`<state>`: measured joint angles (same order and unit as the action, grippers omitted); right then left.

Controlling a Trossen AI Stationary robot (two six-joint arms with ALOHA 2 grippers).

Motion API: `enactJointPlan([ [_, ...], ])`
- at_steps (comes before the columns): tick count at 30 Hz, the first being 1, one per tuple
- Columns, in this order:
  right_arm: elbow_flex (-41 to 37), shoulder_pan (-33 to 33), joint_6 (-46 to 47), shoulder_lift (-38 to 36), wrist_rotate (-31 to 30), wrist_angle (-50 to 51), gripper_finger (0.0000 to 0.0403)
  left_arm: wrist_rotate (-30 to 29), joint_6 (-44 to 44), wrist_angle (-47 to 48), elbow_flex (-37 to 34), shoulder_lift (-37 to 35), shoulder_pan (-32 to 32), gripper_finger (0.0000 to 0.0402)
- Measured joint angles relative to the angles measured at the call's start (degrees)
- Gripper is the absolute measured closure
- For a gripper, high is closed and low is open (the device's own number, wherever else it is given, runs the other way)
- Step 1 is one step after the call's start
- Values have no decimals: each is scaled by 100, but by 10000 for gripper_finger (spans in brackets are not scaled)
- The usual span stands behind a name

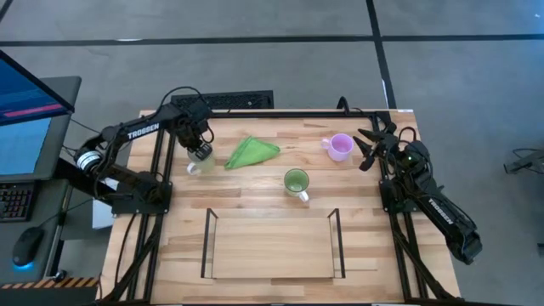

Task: Stack small to large cups/mugs on shelf
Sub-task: Put the light green mug on the shelf

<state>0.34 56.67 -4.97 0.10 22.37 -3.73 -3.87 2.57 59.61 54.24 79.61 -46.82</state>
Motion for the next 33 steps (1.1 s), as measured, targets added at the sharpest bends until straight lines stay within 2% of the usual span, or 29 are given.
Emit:
enactJointPlan([
  [8, 0, 1, -2, 2, 0, 0, 226, -125, 59, 252, 1126, 15, 217, 391],
  [16, 0, 0, -4, 4, 0, -2, 226, 71, 1144, 1263, 2469, 7, 812, 391],
  [25, 0, 1, -13, 4, 0, -1, 226, 110, 2801, 1854, 3325, -2, 2115, 391],
  [33, 0, 0, -2, 4, 0, 0, 226, 3, 4393, 1921, 3416, 57, 3600, 391],
])
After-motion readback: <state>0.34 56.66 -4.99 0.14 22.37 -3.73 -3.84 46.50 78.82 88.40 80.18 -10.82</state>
